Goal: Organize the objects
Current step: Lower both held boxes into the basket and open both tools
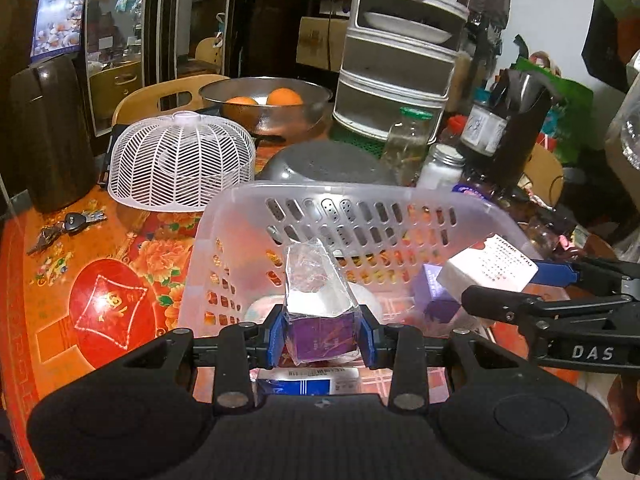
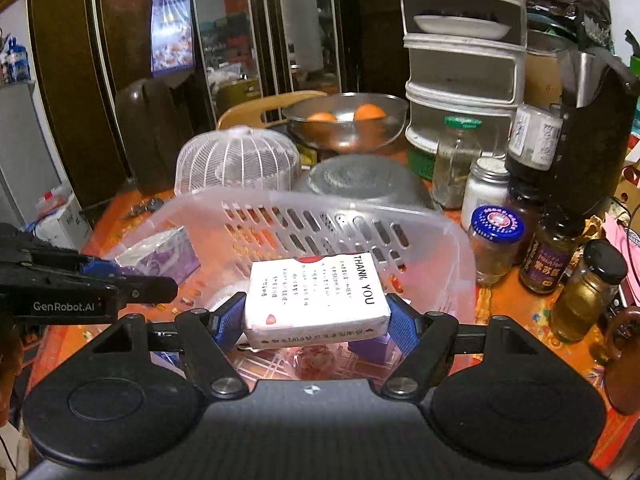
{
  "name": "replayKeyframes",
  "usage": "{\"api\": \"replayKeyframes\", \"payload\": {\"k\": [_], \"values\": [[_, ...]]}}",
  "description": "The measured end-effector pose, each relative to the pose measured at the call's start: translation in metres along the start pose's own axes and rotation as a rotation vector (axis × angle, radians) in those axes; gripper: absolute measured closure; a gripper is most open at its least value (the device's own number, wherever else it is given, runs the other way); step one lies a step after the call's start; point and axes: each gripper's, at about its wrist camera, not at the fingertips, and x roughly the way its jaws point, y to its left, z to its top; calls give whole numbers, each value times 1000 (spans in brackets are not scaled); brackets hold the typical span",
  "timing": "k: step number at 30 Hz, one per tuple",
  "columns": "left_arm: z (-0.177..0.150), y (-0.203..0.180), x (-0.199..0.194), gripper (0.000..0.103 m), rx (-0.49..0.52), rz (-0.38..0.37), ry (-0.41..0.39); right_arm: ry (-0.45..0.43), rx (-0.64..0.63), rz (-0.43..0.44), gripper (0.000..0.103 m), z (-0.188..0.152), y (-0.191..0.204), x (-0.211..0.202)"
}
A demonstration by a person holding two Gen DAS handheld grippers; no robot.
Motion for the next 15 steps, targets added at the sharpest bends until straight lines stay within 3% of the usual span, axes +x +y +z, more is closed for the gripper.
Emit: {"api": "replayKeyframes", "payload": {"k": [6, 12, 15], "values": [[-2, -3, 14, 62, 6, 35, 1, 40, -18, -13, 28, -5, 3, 16], [-5, -9, 14, 61, 18, 45, -42, 16, -7, -9, 27, -7, 2, 12], [-7, -12, 7, 31, 33, 69, -93, -28, -21, -39, 7, -8, 4, 4]]}}
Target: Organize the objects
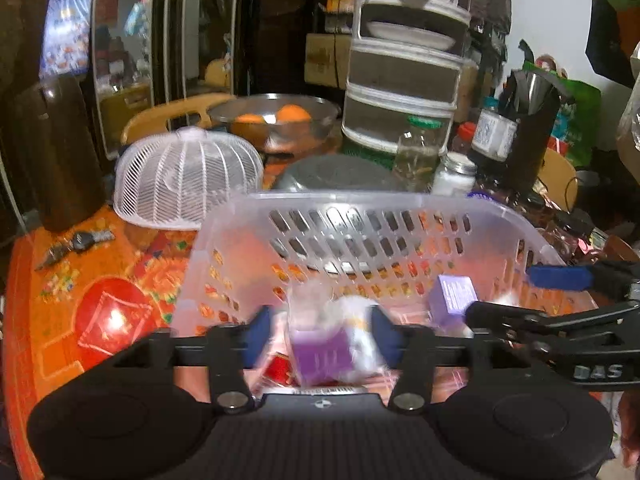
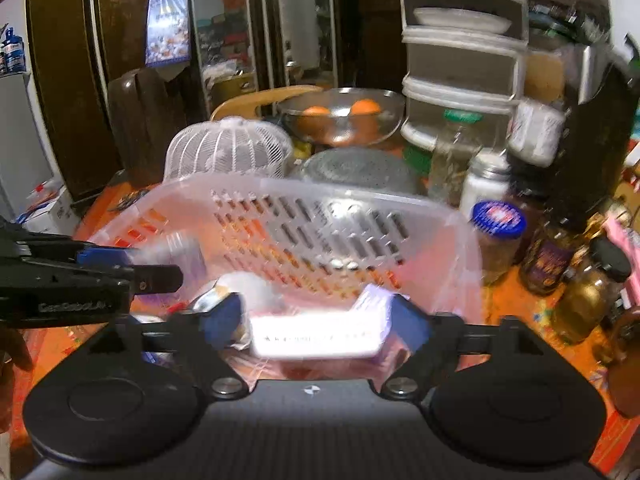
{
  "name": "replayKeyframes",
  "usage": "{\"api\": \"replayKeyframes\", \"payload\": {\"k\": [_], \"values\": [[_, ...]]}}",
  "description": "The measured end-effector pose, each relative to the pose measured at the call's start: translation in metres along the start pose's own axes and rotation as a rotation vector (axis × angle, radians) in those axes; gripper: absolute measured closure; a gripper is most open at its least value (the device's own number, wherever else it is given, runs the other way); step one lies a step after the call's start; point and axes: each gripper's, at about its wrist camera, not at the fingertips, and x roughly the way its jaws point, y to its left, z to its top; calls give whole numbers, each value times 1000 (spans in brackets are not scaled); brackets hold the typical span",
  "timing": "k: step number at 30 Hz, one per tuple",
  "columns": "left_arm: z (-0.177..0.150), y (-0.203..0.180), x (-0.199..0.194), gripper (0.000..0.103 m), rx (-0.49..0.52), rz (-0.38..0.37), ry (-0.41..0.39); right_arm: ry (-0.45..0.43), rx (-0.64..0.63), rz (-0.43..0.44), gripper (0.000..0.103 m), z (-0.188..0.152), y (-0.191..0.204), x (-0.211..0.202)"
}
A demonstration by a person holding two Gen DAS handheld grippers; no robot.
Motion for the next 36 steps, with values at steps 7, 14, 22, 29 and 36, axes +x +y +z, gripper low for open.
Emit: {"api": "replayKeyframes", "payload": {"k": [7, 14, 22, 29, 36], "values": [[-12, 3, -43, 2, -1, -40, -148, -114, 21, -16, 0, -5, -3, -37], [-46, 6, -96, 2, -10, -119, -245, -179, 42, -32, 0, -28, 6, -83], [-98, -5, -167, 2, 29, -109, -277, -256, 124, -119, 0, -81, 43, -168], [-137, -25, -244, 2, 13, -137, -308, -304, 84, -144, 0, -124, 75, -259], [-138, -50, -268, 2, 55, -25, -285, -255, 55, -176, 0, -127, 84, -266]]}}
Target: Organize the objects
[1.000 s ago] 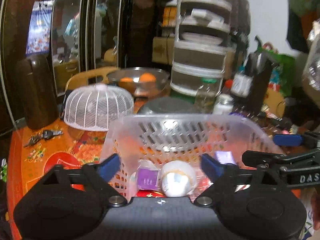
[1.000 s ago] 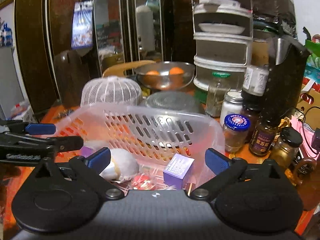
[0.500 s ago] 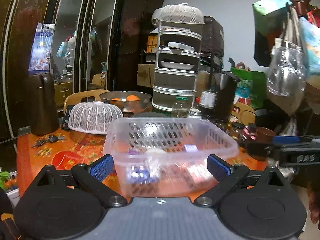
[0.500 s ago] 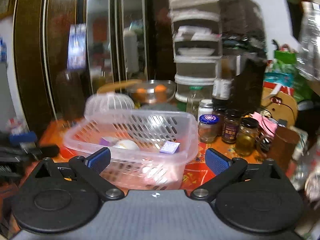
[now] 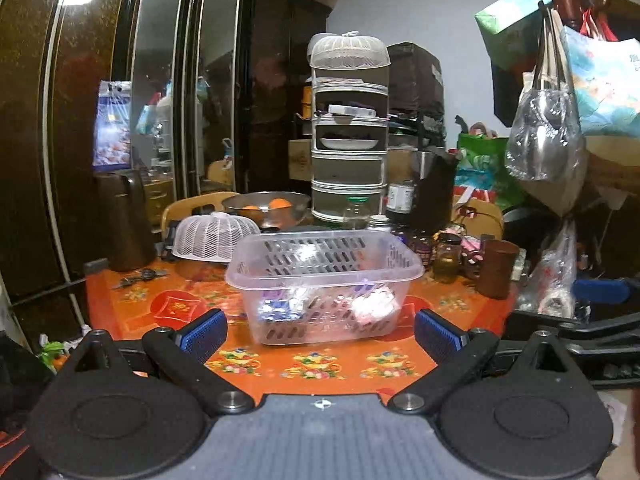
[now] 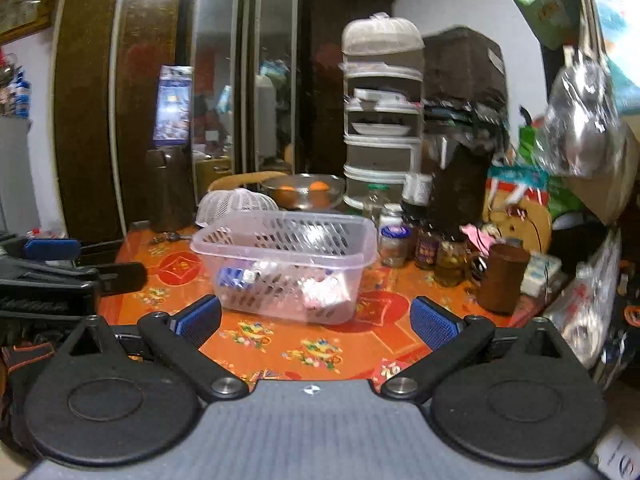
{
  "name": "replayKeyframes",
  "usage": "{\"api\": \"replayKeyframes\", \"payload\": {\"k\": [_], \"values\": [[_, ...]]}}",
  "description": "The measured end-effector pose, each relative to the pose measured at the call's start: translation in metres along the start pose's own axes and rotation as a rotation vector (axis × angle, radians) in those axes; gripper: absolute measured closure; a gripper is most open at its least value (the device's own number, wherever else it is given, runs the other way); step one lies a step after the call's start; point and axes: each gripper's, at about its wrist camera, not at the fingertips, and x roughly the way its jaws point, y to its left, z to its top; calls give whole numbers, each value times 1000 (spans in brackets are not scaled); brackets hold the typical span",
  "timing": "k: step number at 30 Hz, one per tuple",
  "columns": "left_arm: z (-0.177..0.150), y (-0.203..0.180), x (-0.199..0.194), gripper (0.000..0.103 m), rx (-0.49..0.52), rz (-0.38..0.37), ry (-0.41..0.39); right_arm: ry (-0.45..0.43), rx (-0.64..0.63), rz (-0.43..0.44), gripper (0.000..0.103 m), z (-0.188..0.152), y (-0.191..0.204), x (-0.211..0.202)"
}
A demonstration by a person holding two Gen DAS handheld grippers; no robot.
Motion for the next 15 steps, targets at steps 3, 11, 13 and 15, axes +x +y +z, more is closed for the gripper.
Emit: {"api": "replayKeyframes", "payload": {"k": [3, 11, 13, 15], "values": [[-1, 8, 3, 2, -62, -29, 36, 42, 59, 33, 0, 2, -10, 8], [-4, 11, -3, 2, -82, 28, 30, 26, 60, 10, 0, -1, -13, -2], [-3, 8, -3, 2, -67, 39, 33, 31, 61, 9, 0, -1, -14, -1], [-2, 5, -4, 2, -57, 39, 34, 33, 65, 8, 0, -2, -16, -2]]}}
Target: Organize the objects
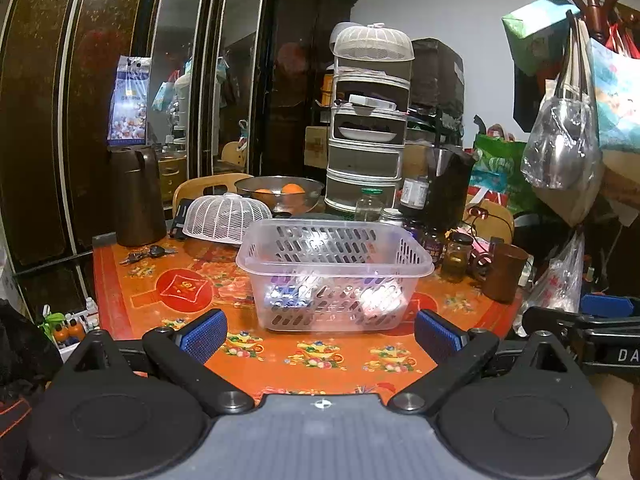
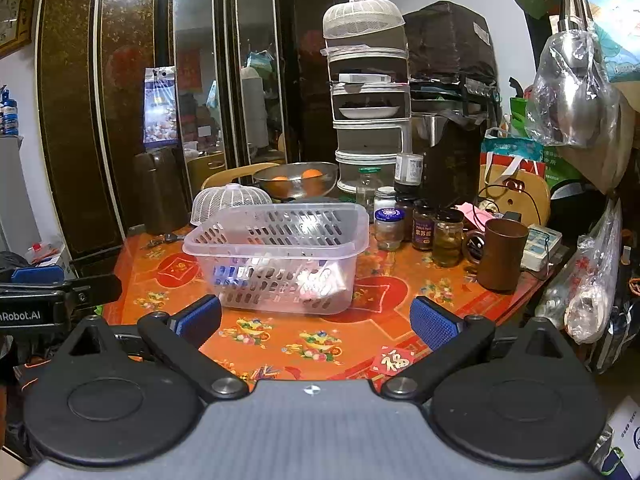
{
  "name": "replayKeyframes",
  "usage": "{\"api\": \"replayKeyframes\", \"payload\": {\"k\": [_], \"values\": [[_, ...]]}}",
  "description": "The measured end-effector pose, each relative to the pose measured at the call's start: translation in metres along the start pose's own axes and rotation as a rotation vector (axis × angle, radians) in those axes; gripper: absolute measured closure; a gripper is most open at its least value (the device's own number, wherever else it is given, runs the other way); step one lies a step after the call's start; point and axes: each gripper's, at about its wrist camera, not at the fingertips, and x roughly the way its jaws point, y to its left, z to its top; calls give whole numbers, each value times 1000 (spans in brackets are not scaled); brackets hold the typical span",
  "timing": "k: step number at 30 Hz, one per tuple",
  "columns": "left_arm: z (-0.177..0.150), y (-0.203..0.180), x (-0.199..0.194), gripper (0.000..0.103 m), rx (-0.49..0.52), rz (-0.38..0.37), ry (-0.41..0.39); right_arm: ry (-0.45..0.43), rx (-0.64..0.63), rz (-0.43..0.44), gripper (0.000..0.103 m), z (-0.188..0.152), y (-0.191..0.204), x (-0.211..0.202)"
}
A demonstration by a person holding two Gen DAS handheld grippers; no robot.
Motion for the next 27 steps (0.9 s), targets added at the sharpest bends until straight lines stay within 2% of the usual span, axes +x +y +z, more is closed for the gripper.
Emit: {"api": "replayKeyframes", "payload": {"k": [10, 27], "values": [[-2, -3, 0, 2, 15, -6, 16, 7, 51, 1, 0, -2, -11, 2], [-1, -5, -1, 2, 14, -4, 20, 21, 30, 3, 0, -4, -7, 3]]}}
